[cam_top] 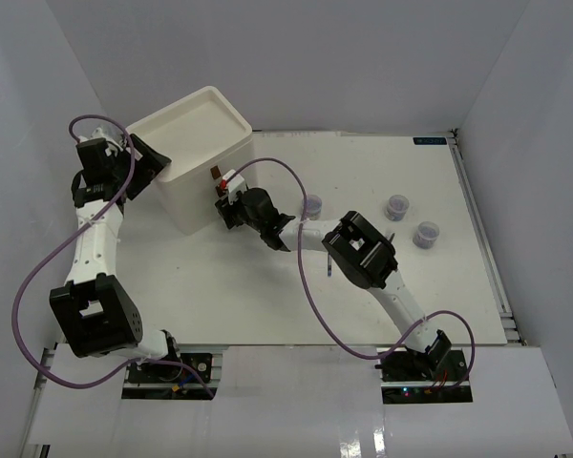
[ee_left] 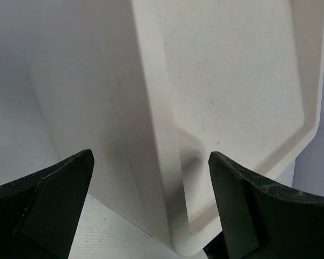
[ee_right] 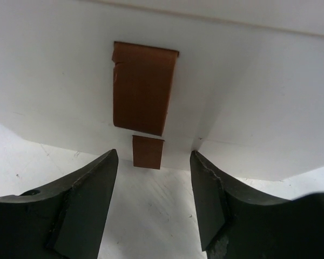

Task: Sort the stationery into containers
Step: Open the drawer in the storage box.

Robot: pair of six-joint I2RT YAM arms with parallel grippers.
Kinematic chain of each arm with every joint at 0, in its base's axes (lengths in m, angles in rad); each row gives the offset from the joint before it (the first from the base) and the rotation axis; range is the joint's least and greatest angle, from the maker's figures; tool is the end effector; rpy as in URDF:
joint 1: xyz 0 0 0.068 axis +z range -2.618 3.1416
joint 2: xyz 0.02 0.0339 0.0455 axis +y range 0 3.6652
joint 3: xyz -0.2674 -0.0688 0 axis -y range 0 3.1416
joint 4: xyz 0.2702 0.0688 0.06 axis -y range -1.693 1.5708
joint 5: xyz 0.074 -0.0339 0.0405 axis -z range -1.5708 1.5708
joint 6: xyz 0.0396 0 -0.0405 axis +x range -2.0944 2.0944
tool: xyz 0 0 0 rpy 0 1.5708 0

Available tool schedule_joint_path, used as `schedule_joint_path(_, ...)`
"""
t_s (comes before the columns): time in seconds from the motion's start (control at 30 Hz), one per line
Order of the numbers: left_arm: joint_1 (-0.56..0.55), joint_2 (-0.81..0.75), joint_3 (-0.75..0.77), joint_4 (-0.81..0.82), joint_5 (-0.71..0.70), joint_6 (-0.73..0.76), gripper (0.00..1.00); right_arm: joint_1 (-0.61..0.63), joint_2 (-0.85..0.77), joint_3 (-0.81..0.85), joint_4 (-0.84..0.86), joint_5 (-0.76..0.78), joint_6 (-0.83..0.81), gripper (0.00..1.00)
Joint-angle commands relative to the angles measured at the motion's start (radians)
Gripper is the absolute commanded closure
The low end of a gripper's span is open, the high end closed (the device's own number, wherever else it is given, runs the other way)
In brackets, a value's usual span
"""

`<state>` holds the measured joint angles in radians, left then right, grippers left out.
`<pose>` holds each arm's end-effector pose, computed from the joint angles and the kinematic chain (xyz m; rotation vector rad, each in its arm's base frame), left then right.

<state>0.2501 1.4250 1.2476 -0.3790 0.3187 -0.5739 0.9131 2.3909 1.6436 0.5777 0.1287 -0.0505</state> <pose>0.3446 0.0752 0.3305 -0.6796 2.0308 -0.5294 0.3501 0.4449 0.1372 -0.7328 1.6085 0.5189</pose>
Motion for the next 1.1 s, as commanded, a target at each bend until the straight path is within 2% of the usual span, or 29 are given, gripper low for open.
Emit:
schedule_joint_path(0.0,0.009,-0.044,-0.008,0.028,0.034,-0.007,0.02,0.003,0.007,0.058,0.044,0.029,0.018,0.39)
schedule_joint_path(0.03,0.009,-0.044,-0.008,0.031,0.037,-0.007,0.02,0.003,0.008,0.061,0.044,0.028,0.018,0.42)
schedule_joint_path(0.13,0.009,-0.047,-0.011,0.031,0.042,-0.007,0.02,0.003,0.013,0.071,0.042,0.026,0.017,0.44)
schedule_joint_path(0.3,0.011,-0.044,-0.014,0.034,0.046,-0.007,0.02,0.004,0.017,0.082,0.030,0.019,0.009,0.56)
schedule_joint_path(0.47,0.011,-0.044,-0.017,0.037,0.046,-0.009,0.02,0.004,0.007,0.061,0.030,0.018,0.011,0.76)
schedule_joint_path(0.63,0.012,-0.041,-0.022,0.043,0.046,-0.014,0.02,0.003,-0.051,-0.017,0.053,0.026,0.015,0.89)
schedule_joint_path(0.73,0.017,-0.041,-0.027,0.048,0.046,-0.020,0.02,0.003,-0.110,-0.109,0.085,0.032,0.023,0.92)
schedule_joint_path(1.07,0.028,-0.043,-0.036,0.055,0.045,-0.024,0.02,0.003,-0.249,-0.336,0.119,0.028,0.041,0.92)
